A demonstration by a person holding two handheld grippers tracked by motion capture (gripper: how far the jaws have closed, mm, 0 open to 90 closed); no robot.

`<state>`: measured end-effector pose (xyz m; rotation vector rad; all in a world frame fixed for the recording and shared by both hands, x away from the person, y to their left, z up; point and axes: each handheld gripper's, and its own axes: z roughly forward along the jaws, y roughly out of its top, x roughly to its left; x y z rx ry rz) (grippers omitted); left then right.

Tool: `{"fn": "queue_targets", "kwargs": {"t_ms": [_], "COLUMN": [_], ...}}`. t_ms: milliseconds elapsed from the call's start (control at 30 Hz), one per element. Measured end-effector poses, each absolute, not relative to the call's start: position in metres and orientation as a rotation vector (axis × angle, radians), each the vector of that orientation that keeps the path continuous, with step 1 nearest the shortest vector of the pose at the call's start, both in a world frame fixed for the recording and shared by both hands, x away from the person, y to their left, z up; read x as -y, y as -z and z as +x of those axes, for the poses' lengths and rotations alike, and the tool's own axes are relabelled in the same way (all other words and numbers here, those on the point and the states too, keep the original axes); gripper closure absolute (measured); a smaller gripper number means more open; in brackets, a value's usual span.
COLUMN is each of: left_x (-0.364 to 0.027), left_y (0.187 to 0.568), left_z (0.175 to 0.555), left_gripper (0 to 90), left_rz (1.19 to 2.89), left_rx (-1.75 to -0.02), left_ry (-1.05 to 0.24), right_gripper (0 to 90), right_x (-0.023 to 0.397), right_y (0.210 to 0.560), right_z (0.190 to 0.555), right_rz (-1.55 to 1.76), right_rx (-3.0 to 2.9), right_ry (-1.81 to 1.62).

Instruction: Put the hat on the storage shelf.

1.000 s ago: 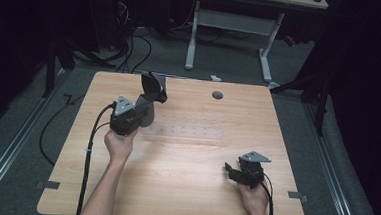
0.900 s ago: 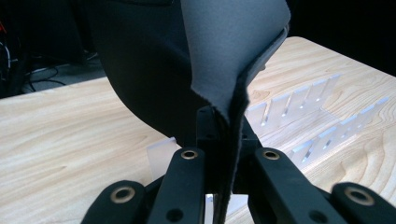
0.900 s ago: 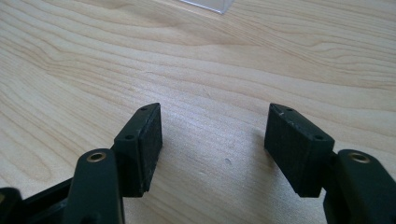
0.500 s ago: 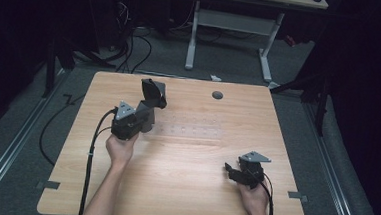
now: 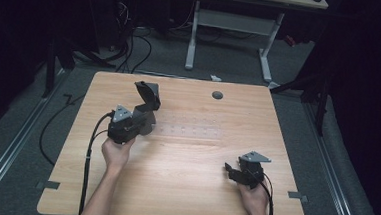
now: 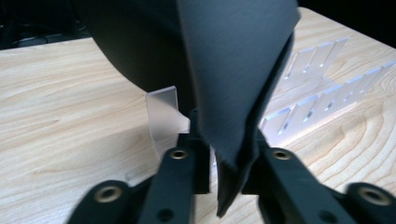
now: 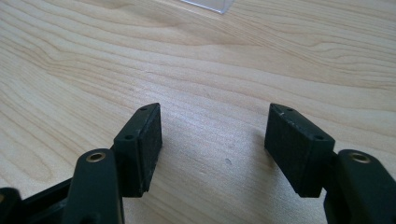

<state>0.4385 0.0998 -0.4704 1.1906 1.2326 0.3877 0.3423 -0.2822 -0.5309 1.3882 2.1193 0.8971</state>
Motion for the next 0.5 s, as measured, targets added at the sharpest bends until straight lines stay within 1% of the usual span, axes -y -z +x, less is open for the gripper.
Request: {"fn": "queue_targets", "kwargs": {"t_ms": [233, 333, 500], "left_x": [-0.106, -0.108, -0.113], "left_y": [0.466, 0.463, 0.46], "left_z": [0.432, 0.427, 0.419], "left_gripper": [54.7, 49.7, 46.3], "left_rz": [1.206, 1.211, 1.194], "left_rx": [-1.247, -1.239, -1.241], "left_ry": [-0.41, -0.408, -0.396], "right_gripper": [36.9, 36.9, 36.9], "right_x": [0.282, 0.282, 0.282], "right_y": [0.531, 0.531, 0.531], "right_z": [0.342, 0.342, 0.342], "right_rz": [1.389, 1.389, 1.388], "right_rx": [-2.119, -2.119, -2.119], "right_ry": [-0.898, -0.898, -0.897]}}
